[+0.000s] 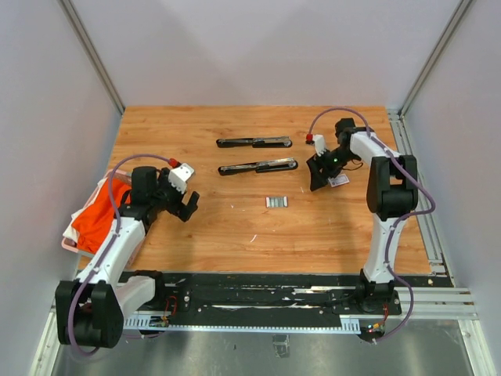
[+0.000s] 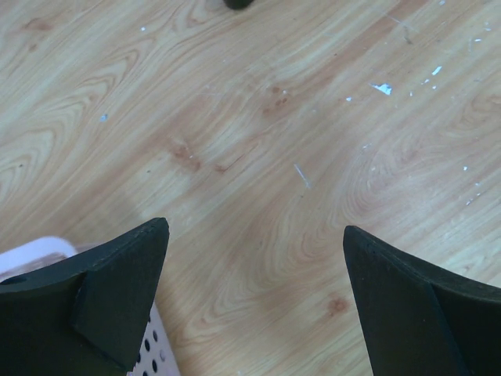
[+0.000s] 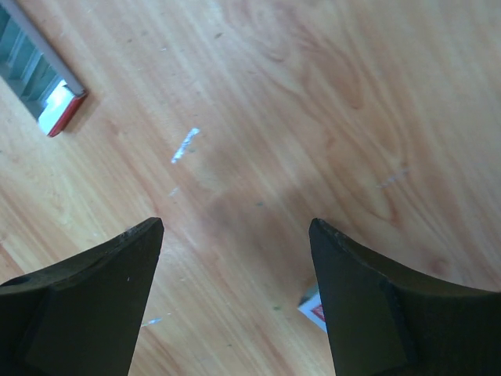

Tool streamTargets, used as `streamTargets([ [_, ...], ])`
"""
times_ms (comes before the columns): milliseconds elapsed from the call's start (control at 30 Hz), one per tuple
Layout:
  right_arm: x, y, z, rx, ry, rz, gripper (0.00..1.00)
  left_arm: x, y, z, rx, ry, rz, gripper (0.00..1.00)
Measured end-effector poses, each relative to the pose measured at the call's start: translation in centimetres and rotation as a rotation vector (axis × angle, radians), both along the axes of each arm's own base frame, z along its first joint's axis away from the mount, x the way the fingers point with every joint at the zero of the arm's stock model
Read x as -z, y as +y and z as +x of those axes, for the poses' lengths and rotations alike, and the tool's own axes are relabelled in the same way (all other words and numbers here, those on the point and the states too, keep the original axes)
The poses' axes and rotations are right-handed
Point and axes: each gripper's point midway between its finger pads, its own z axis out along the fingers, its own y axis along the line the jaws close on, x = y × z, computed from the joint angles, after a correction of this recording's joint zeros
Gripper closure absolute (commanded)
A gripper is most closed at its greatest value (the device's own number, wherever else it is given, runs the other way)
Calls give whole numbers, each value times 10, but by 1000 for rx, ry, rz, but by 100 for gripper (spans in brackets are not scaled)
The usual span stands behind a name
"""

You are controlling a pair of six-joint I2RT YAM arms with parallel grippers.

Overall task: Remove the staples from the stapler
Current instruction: Close the staple box at the center of the board.

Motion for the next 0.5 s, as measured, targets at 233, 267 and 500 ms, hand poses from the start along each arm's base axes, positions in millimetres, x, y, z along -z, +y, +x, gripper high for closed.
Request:
streamTargets([
  [233, -14, 2, -19, -1, 2, 0, 18, -8, -28, 19, 73, 7, -33, 2],
  [267, -20, -1, -19, 11, -10, -2, 18, -11, -37, 21, 92, -5, -37, 2],
  [500, -66, -42, 3, 206, -138, 14, 18, -11, -99, 27, 203, -44, -44, 2],
])
